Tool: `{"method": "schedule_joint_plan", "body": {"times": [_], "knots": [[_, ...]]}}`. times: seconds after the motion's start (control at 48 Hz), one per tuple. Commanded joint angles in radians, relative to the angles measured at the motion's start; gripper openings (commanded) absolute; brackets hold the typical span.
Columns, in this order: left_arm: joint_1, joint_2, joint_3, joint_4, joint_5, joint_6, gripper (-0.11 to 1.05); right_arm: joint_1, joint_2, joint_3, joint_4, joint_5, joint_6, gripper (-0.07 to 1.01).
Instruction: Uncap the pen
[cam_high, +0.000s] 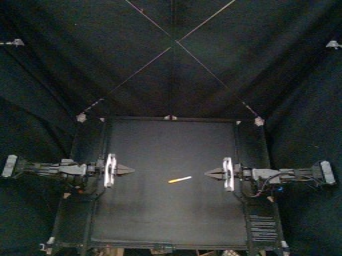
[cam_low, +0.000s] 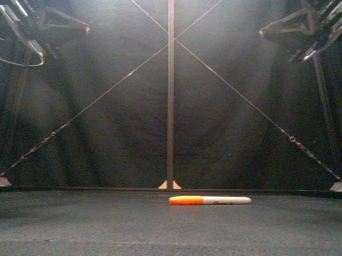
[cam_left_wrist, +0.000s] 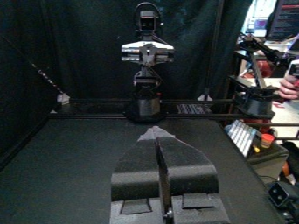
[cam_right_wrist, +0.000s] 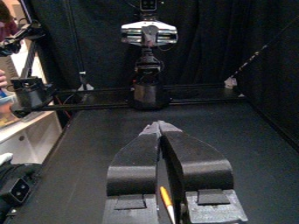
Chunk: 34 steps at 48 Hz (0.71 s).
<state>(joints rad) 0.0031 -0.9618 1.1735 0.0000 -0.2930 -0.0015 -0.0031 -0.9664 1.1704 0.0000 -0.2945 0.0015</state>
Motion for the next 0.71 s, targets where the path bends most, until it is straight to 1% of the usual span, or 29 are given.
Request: {"method": "schedule_joint_plan", "body": {"times": [0.021,0.083,0.104,0.188,0.25,0.271,0.354,0.396,0.417,0.458,0.521,0.646,0.708], "knots": [[0.018,0.055,0.0,-0.002,-0.028,0.0061,-0.02,-0.008,0.048,0.009,-0.003,0.0,-0.003,-0.02],[0.02,0.095,0.002,-0.002,-0.032,0.0061,0.04,-0.023,0.089,0.018,-0.003,-0.002,0.0,0.01],[0.02,0.107,0.002,-0.002,-0.035,0.0046,0.05,-0.029,0.106,0.02,-0.003,-0.002,0.005,0.02],[0.02,0.16,0.002,-0.002,-0.048,0.0046,0.1,-0.052,0.189,0.023,0.002,0.0,0.008,0.04],[0.02,0.206,0.0,0.0,-0.061,0.0046,0.13,-0.064,0.258,0.02,-0.002,-0.002,0.008,0.04],[0.02,0.221,0.0,0.0,-0.066,0.0061,0.14,-0.071,0.284,0.018,-0.003,-0.002,0.008,0.04],[0.02,0.279,-0.002,0.002,-0.095,0.0061,0.19,-0.092,0.388,0.008,-0.003,-0.002,0.006,0.05],[0.02,0.302,-0.002,0.002,-0.107,0.0077,0.21,-0.097,0.436,0.002,-0.003,0.0,0.006,0.06],[0.021,0.311,-0.002,0.002,-0.114,0.0077,0.23,-0.098,0.459,-0.003,-0.003,0.0,0.005,0.08],[0.023,0.333,-0.002,0.003,-0.124,0.0077,0.26,-0.101,0.503,-0.012,-0.003,0.0,-0.009,0.1],[0.025,0.357,0.0,0.006,-0.133,0.0092,0.31,-0.104,0.572,-0.032,-0.006,0.0,-0.012,0.17],[0.028,0.399,-0.003,0.015,-0.141,0.0092,0.42,-0.106,0.716,-0.094,-0.026,0.005,-0.009,0.39],[0.028,0.411,-0.005,0.014,-0.141,0.0092,0.48,-0.107,0.775,-0.126,-0.037,0.008,-0.009,0.51]]}}
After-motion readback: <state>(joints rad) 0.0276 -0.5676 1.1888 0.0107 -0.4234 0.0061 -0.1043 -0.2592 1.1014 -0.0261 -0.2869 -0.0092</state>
